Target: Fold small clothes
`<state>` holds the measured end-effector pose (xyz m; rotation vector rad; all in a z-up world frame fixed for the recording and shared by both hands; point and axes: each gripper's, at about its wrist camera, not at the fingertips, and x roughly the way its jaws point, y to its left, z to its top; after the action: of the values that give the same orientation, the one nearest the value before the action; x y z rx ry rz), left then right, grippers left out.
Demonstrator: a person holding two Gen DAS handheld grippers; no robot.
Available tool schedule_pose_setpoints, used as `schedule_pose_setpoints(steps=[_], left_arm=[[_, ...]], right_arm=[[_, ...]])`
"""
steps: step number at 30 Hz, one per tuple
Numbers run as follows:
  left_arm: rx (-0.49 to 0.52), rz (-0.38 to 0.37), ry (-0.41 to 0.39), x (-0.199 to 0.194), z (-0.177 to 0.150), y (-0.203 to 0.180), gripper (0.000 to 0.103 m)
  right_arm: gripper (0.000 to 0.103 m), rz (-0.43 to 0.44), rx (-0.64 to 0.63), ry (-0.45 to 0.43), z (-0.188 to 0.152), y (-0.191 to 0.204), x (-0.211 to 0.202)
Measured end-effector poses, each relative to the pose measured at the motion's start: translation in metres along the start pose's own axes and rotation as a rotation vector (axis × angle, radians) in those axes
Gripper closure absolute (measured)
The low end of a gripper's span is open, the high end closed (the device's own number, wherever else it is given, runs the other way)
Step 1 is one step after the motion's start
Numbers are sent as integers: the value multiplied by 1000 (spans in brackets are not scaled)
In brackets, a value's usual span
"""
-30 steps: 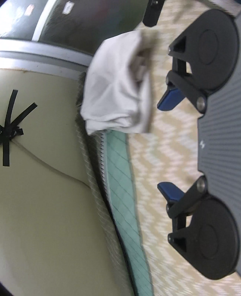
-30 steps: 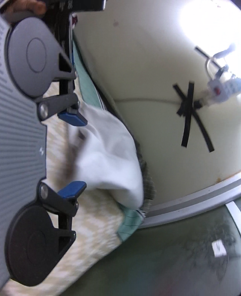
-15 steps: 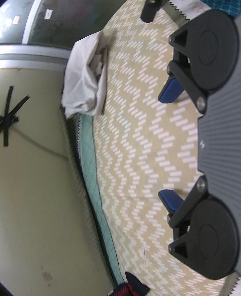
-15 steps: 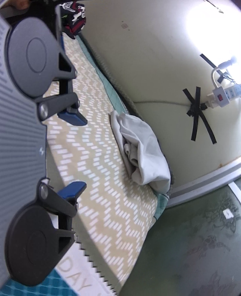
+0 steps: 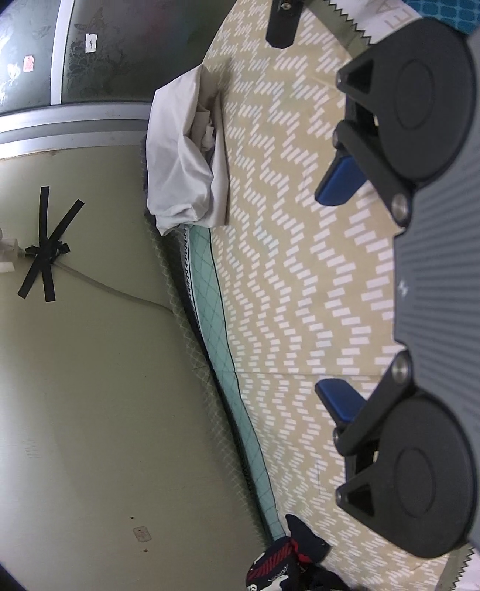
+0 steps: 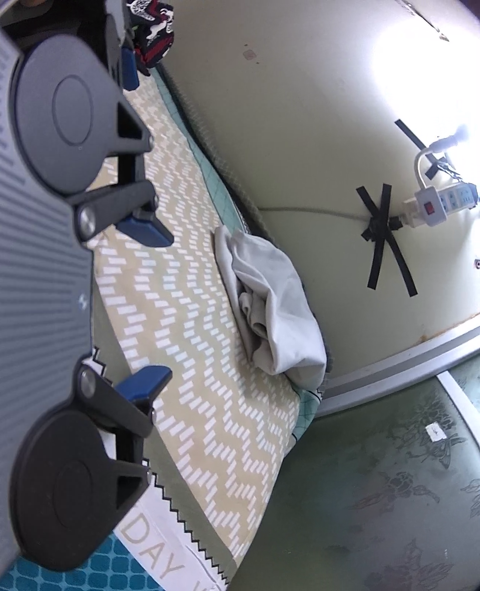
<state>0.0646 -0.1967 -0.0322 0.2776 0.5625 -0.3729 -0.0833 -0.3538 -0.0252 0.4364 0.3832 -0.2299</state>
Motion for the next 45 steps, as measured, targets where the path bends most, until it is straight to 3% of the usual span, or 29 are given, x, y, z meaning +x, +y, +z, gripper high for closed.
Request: schedule_pose_setpoints(steps=[19,27,31,45], left_arm=[[-48,-20,-10,-4,2,10,0],[-48,-74,-33,-9,1,10,0],[-39,-110,11,-7,0,7,0],[-37,-104,41,-5,-1,8,0]], right_arm=[[29,-9,-1,15,0,2,5],[29,8,13,-1,0,-1,3],[29,14,19,3,0,-2,3],[29,5,27,3,0,-2,3]])
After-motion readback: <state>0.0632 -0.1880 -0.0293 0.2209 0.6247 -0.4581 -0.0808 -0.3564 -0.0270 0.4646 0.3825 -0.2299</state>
